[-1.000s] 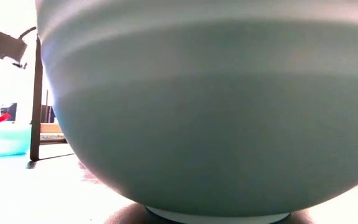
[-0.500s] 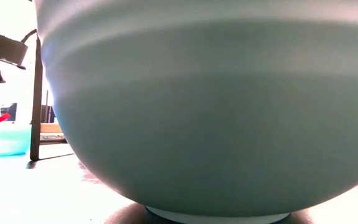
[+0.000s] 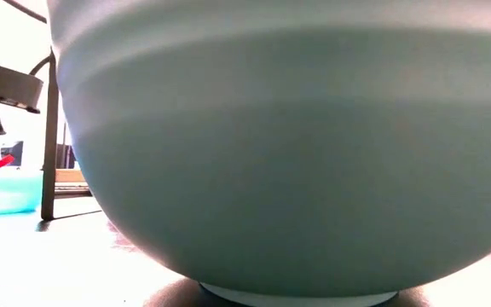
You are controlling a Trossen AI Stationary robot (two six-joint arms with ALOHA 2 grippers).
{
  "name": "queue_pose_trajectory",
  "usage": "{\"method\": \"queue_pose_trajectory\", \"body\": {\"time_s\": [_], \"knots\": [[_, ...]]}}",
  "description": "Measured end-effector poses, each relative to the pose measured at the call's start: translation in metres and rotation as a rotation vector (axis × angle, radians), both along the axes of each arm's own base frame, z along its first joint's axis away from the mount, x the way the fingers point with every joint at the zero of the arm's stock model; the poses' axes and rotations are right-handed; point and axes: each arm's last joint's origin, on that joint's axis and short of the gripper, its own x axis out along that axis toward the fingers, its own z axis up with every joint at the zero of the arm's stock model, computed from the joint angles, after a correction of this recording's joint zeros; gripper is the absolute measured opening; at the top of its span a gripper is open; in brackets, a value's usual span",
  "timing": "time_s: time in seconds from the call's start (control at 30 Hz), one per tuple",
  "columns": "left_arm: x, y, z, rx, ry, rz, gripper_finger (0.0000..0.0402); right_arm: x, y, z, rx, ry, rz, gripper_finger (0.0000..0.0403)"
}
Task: Place and stack bowls onto a shelf
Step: Stack the blue bowl on top of the light green bowl on the shelf
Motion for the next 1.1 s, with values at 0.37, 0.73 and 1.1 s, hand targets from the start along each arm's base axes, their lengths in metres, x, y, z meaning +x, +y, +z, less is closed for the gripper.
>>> {"method": "queue_pose_trajectory", "body": {"time_s": [0.37,0.73,1.1], "knots": [[0.007,-0.006,0.015,-0.030,-0.038,0.020,0.0002,0.000,0.000,0.000,0.000,-0.003,0.000,0.0121],[0.010,-0.006,0.073,0.079,0.026,0.012,0.0000,0.000,0.000,0.000,0.000,-0.002,0.000,0.0122],[0.015,-0.001,0.141,0.263,-0.138,0.004,0.0000,0.000,0.000,0.000,-0.011,0.003,0.035,0.0119]]}}
